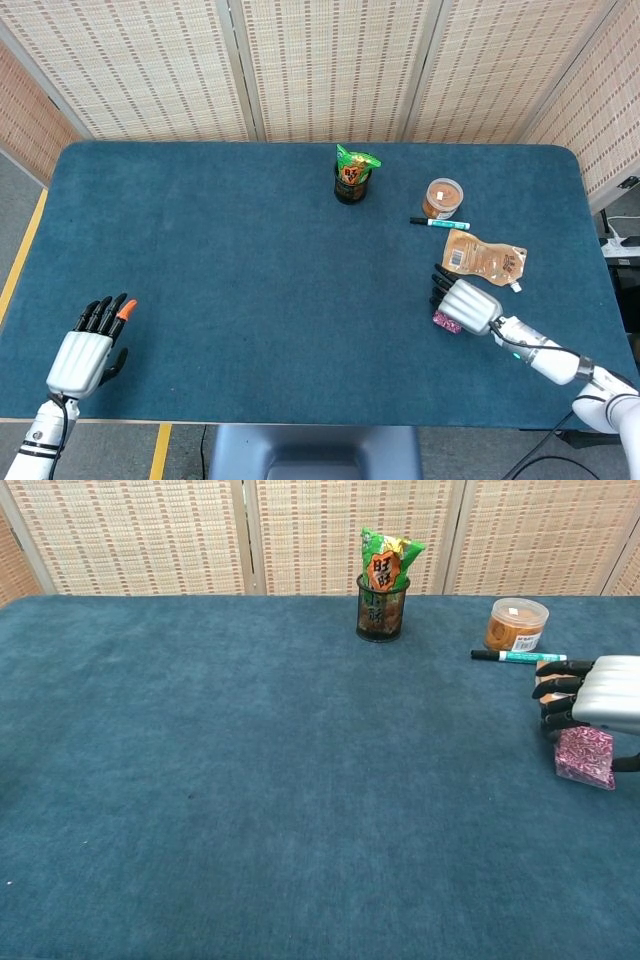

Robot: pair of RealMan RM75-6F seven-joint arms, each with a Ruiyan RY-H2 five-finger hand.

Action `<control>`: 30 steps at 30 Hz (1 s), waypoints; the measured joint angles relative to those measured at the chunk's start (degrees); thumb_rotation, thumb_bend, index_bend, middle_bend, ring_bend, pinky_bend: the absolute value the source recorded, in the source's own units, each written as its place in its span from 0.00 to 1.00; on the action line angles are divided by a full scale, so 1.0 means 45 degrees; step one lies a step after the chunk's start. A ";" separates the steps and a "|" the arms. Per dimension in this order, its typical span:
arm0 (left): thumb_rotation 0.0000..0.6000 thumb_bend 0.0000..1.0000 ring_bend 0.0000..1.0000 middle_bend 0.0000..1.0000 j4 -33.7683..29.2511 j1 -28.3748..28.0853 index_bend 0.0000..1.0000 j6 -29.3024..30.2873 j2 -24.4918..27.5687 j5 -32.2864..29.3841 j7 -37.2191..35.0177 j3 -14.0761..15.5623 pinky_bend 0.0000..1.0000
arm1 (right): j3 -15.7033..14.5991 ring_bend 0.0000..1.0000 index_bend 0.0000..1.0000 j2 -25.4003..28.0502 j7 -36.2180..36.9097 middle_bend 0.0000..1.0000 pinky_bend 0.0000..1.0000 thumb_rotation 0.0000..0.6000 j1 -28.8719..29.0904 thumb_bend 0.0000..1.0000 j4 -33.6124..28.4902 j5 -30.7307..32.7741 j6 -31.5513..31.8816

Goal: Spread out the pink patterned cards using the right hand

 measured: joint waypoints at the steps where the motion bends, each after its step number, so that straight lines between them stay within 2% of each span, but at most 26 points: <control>1: 1.00 0.45 0.03 0.00 -0.0061 -0.0012 0.00 -0.0013 0.0035 -0.0019 0.0029 -0.0016 0.11 | -0.0004 0.15 0.46 -0.0006 0.0023 0.40 0.09 1.00 0.0003 0.15 0.0007 -0.0004 0.0042; 11: 1.00 0.45 0.04 0.00 -0.0002 0.0015 0.00 0.0057 0.0021 0.0023 -0.0020 0.0014 0.11 | 0.0041 0.17 0.50 0.0233 -0.0044 0.42 0.11 1.00 0.0033 0.15 -0.0246 0.0014 0.0568; 20: 1.00 0.45 0.04 0.00 0.0043 0.0039 0.00 0.0159 0.0034 0.0125 -0.0157 0.0041 0.11 | 0.0160 0.17 0.50 0.0747 -0.0497 0.42 0.11 1.00 0.0184 0.15 -0.1601 -0.0144 0.1097; 26: 1.00 0.45 0.04 0.00 -0.0061 0.0022 0.00 0.0176 0.0100 0.0171 -0.0207 0.0035 0.11 | 0.0326 0.17 0.50 0.0654 -0.1072 0.42 0.11 1.00 0.0588 0.15 -0.2525 -0.0225 0.0664; 30: 1.00 0.45 0.04 0.00 -0.0104 0.0049 0.00 0.0245 0.0157 0.0230 -0.0277 0.0062 0.11 | 0.0502 0.17 0.49 0.0104 -0.1382 0.42 0.11 1.00 0.0909 0.15 -0.2713 -0.0143 0.0001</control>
